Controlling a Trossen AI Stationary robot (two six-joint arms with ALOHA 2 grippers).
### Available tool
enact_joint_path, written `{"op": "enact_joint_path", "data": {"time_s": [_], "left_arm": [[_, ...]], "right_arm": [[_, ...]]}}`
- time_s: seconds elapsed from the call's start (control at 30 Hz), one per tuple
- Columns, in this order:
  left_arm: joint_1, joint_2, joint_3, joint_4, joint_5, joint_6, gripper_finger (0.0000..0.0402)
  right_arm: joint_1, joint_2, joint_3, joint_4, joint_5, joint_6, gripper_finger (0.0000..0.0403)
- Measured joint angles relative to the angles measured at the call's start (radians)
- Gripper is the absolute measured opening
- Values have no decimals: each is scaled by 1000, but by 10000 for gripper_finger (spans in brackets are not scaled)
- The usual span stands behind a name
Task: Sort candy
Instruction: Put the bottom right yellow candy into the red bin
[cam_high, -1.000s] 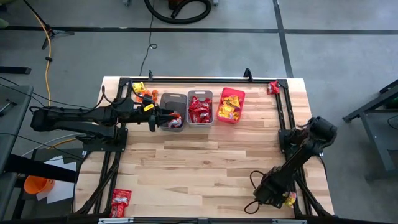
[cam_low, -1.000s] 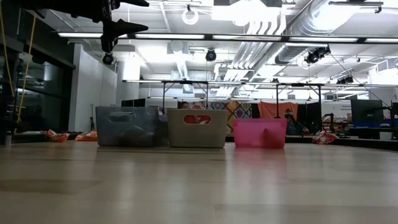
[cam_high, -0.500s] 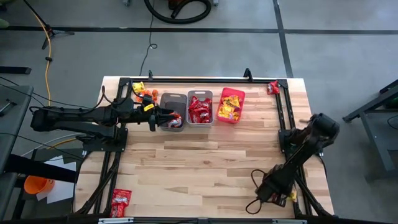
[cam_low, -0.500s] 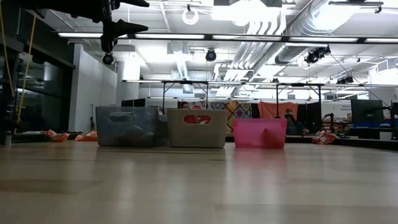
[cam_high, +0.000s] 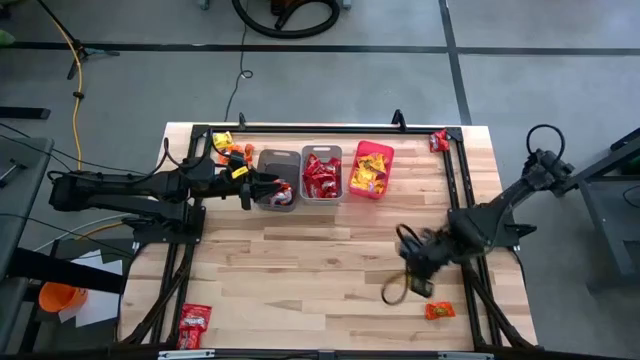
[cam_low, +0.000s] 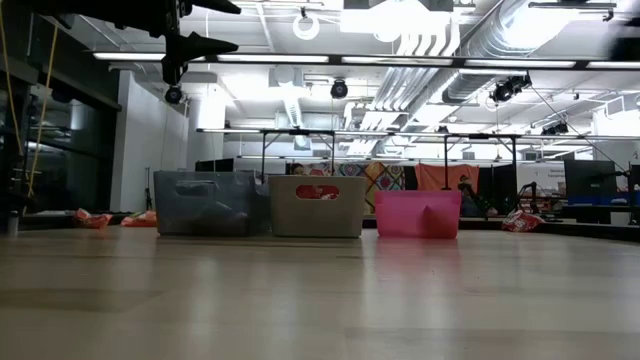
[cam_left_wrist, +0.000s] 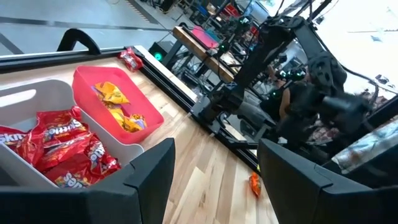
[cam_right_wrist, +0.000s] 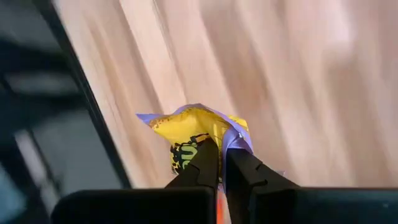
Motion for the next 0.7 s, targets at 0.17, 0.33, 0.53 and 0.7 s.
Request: {"op": "enact_joint_path", "data": {"time_s": [0.17, 0.33, 0.53, 0.7], "left_arm": [[0, 0, 0, 0, -1, 1, 213], [0, 0, 0, 3, 0, 1, 213], [0, 0, 0, 64, 0, 3, 213], [0, 0, 0, 112, 1, 36, 213]], "right_arm": [[-165, 14, 0, 254, 108, -267, 2], [-328, 42, 0, 582, 153, -485, 1], [-467, 32, 0, 977, 153, -658, 1], [-518, 26, 0, 1178, 130, -739, 1]]}}
